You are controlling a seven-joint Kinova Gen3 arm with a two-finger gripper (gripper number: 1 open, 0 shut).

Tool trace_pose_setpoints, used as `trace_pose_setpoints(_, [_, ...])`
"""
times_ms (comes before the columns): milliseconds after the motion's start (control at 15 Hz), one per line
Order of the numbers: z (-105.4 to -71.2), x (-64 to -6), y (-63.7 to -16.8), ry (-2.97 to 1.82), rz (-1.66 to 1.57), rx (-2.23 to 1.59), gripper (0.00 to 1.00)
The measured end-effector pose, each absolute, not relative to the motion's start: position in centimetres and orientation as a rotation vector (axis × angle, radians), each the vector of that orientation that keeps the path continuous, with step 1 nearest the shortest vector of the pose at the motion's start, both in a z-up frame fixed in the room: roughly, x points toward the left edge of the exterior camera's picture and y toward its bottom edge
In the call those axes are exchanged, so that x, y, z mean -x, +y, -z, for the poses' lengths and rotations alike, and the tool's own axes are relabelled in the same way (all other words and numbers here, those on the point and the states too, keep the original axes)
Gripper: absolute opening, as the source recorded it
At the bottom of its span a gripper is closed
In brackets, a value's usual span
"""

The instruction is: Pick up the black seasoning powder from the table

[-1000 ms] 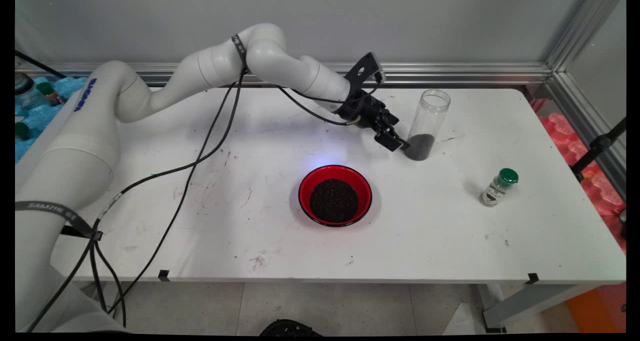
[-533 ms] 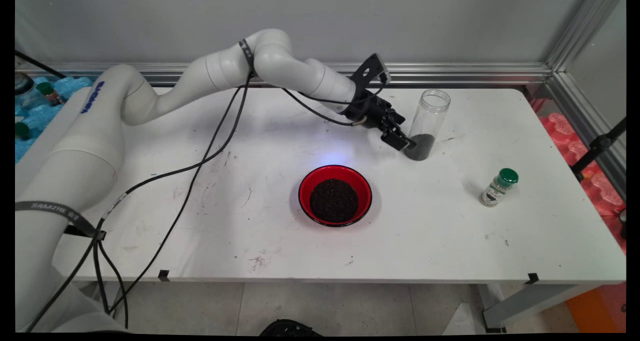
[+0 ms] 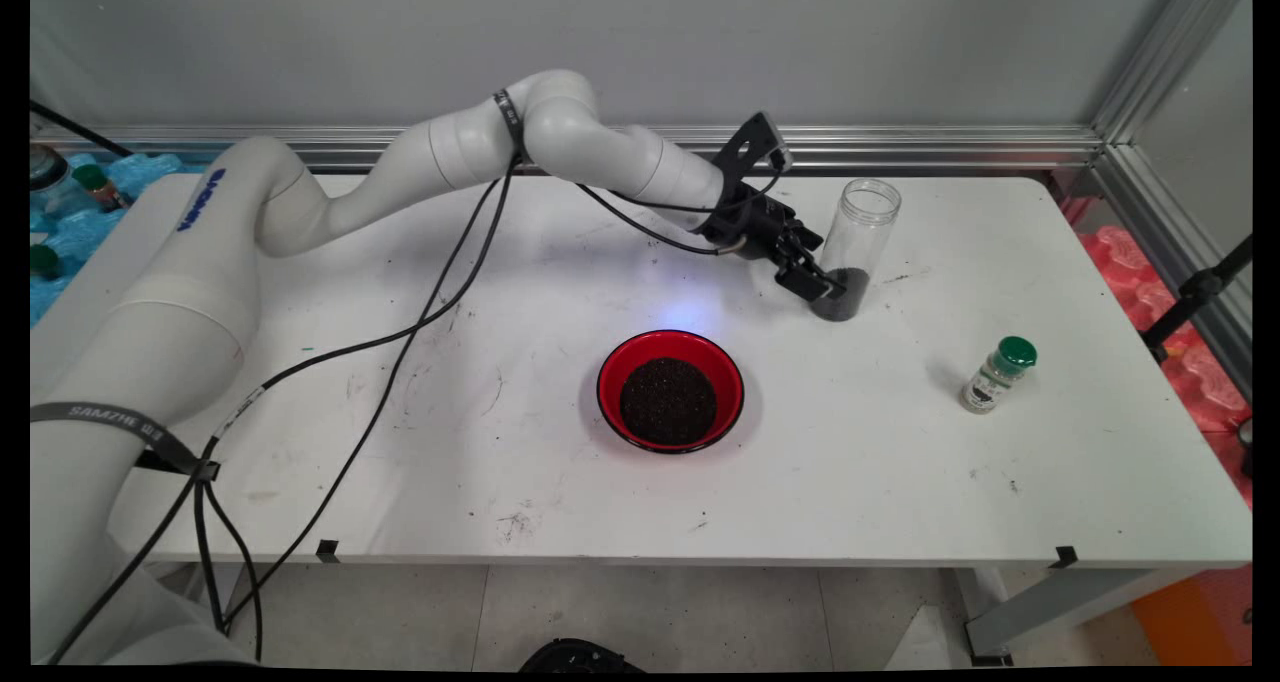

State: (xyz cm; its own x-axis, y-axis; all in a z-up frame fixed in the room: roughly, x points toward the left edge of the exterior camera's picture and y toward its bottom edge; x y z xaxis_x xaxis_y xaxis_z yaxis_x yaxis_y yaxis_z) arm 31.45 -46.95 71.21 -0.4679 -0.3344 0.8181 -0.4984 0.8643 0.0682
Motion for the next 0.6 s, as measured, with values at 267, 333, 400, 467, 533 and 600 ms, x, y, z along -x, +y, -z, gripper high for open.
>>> trace_pose_setpoints(267, [-70.5, -30.7, -47.5, -2.089, -0.221, -0.604, 1.00])
trace_pose_setpoints(333, [-70.4, -30.6, -47.6, -2.087, -0.220, -0.604, 1.00])
trace_pose_setpoints(400, [-70.3, -30.4, -47.7, -2.085, -0.219, -0.604, 1.00])
trace_pose_setpoints(467, [-70.1, -30.3, -47.8, -2.083, -0.218, -0.605, 1.00])
trace_pose_setpoints(533, [-70.0, -30.2, -47.9, -2.081, -0.217, -0.606, 1.00])
trace_pose_setpoints(600, [-69.9, -30.0, -48.0, -2.079, -0.215, -0.607, 1.00])
